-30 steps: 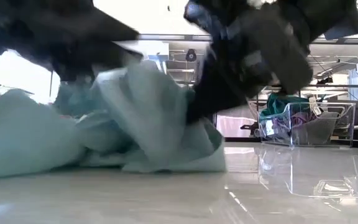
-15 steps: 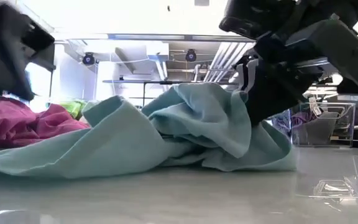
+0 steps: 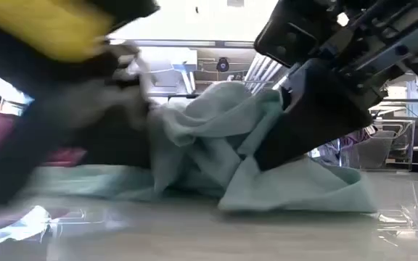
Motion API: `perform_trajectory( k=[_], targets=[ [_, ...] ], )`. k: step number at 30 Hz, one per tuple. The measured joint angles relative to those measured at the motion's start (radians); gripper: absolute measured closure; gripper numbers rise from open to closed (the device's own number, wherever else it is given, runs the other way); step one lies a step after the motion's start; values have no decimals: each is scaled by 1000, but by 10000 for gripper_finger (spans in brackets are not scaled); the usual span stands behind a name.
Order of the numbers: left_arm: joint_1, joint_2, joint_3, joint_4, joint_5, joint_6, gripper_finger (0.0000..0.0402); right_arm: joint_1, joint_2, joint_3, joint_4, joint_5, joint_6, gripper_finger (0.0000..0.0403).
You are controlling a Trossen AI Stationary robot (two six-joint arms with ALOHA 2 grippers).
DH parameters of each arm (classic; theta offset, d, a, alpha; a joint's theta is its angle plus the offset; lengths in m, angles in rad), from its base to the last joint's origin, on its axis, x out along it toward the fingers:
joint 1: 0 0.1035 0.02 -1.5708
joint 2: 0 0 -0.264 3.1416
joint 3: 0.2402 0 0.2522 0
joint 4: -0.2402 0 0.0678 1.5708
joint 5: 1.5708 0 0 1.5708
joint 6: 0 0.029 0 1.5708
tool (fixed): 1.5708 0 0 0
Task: Sort towels by color in basket
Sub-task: Put the light blue towel into the left transparent bin
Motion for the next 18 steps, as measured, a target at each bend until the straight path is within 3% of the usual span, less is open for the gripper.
perform_trajectory(
  k=[5, 11, 13, 18],
  targets=[
    [55, -9, 16, 86, 54, 84, 275, 3, -10, -2, -10, -6, 43, 380],
    [84, -15, 13, 106, 192, 135, 275, 13, -68, 3, -8, -35, -5, 319],
    [91, -14, 13, 105, 217, 119, 275, 30, -98, 3, -10, 25, -42, 309],
    [96, -14, 13, 118, 250, 103, 275, 88, -155, 4, -17, 348, -115, 305]
  ],
)
